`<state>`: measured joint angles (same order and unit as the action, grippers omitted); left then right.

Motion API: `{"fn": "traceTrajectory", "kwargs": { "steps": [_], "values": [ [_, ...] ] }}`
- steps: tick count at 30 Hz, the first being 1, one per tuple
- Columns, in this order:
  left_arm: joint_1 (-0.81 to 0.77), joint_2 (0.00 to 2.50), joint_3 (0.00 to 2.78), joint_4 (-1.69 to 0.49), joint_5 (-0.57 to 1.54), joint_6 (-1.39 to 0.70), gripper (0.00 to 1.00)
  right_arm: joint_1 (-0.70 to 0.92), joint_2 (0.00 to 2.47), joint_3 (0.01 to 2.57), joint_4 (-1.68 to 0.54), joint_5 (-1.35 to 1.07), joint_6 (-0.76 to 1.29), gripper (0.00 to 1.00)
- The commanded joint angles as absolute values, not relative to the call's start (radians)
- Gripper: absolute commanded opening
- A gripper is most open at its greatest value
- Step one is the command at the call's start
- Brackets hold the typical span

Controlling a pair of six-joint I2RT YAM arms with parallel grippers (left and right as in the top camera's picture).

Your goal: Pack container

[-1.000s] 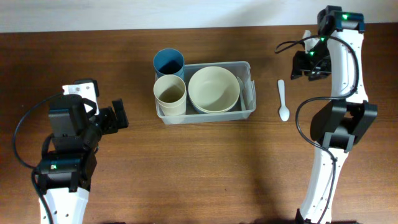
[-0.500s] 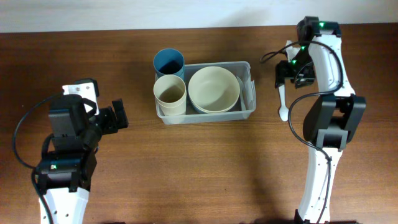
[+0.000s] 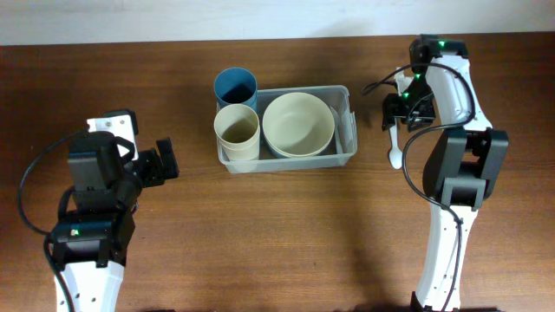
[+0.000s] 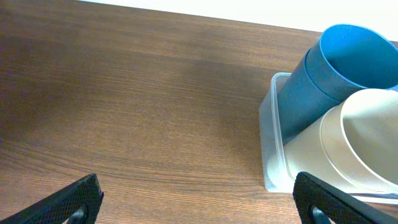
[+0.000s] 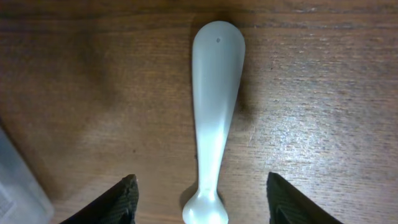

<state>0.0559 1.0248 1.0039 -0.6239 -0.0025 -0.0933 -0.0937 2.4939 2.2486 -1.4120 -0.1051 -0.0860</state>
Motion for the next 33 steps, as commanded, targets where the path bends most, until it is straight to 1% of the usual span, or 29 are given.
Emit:
{"fn": "traceTrajectory", "kwargs": {
  "steps": [1, 5, 29, 33],
  "values": [
    [0.062, 1.026, 0.998, -0.622, 0.012, -0.073, 1.00, -0.091, 2.494, 2.233, -1.395, -0.094, -0.084, 0.61],
    [0.062, 1.026, 0.997, -0.622, 0.012, -0.073, 1.00, -0.091, 2.494, 2.231, -1.381, -0.066, -0.046, 0.61],
    [0.062, 1.026, 0.998, -0.622, 0.012, -0.073, 1.00, -0.085, 2.494, 2.215, -1.364, -0.064, -0.043, 0.60],
    [0.062, 1.026, 0.998, -0.622, 0.012, -0.073, 1.00, -0.066, 2.494, 2.215, -1.364, 0.009, -0.009, 0.60]
  ]
}}
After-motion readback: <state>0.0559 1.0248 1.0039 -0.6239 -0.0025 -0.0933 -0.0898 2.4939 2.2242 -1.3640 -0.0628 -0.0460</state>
